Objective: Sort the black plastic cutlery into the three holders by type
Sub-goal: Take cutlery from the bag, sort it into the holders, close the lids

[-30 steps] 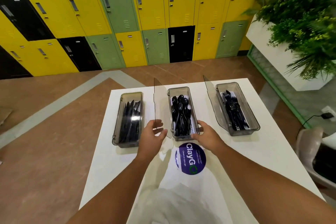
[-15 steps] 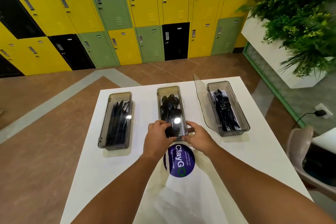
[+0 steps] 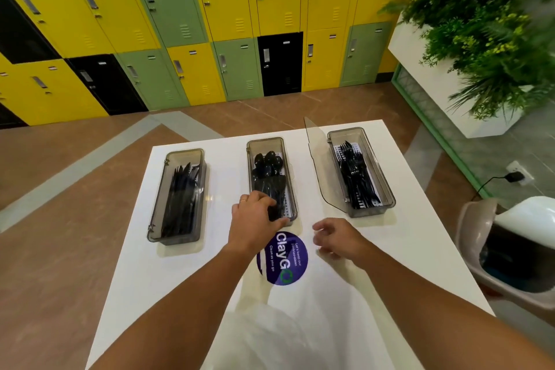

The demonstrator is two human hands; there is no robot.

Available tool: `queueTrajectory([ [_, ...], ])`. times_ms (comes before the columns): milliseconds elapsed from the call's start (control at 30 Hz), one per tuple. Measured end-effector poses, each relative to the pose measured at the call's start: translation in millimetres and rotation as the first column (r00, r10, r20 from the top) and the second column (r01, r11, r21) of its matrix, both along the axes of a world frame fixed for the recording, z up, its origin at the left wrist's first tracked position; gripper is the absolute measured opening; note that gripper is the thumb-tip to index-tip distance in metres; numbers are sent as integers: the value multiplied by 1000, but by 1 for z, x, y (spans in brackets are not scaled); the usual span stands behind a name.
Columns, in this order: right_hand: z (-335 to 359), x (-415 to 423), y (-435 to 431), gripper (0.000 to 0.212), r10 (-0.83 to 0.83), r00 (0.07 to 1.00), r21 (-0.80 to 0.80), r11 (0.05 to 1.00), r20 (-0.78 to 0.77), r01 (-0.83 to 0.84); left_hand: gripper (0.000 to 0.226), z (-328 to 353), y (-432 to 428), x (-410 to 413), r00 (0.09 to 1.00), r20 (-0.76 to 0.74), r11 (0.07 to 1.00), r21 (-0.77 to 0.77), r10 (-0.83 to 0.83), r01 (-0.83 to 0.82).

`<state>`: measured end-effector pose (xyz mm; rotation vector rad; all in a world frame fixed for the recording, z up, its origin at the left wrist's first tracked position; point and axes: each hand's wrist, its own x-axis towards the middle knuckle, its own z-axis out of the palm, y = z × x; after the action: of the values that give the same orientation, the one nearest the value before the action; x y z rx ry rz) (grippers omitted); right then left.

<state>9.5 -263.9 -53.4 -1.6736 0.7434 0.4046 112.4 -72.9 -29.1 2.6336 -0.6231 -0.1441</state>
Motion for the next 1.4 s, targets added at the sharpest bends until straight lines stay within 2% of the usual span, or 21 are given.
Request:
queueTrajectory([
  [167,2,-39,-58,31,-176,984,-9,984,-41,175,65,8,-29,-13,985,-151,981,-188,-88,59],
  [233,5,-47,-80,37,-276,961,-55,960,-32,274,70,8,-45,-21,965,-238,964,-260,-112,48],
  [333,12,-50,-101,49,-385,923,-112,916,15,384,74,7,-67,-27,953,-271,948,-315,-137,47],
  [400,12,-47,-110,65,-360,929,-164,914,91,370,76,7,-81,-31,955,-264,943,-329,-138,45],
  [467,13,-44,-117,77,-256,954,-283,914,158,292,79,6,-95,-34,956,-266,936,-352,-122,21],
  [500,15,-41,-118,77,-194,965,-339,908,177,245,79,5,-101,-35,955,-277,929,-369,-110,0],
  [600,20,-35,-123,69,-96,972,-374,911,214,172,70,2,-118,-40,952,-292,913,-405,-87,-41],
  [700,21,-33,-126,68,-62,970,-399,904,233,154,56,1,-130,-45,957,-274,908,-419,-99,-26],
  [867,15,-35,-134,68,-36,969,-400,906,246,135,50,0,-150,-49,969,-211,904,-426,-132,30],
  [1000,14,-36,-138,67,-38,970,-396,909,242,134,50,-3,-168,-51,978,-159,936,-344,-131,70],
  [1100,16,-37,-140,64,-43,966,-382,913,253,141,50,-6,-180,-53,988,-58,973,-191,-145,131],
  [1233,14,-36,-140,65,-61,967,-365,919,246,151,42,-7,-190,-55,977,30,977,-20,-211,212],
  [1400,12,-36,-141,60,-73,967,-337,928,243,155,39,-10,-192,-55,968,65,970,42,-243,240],
])
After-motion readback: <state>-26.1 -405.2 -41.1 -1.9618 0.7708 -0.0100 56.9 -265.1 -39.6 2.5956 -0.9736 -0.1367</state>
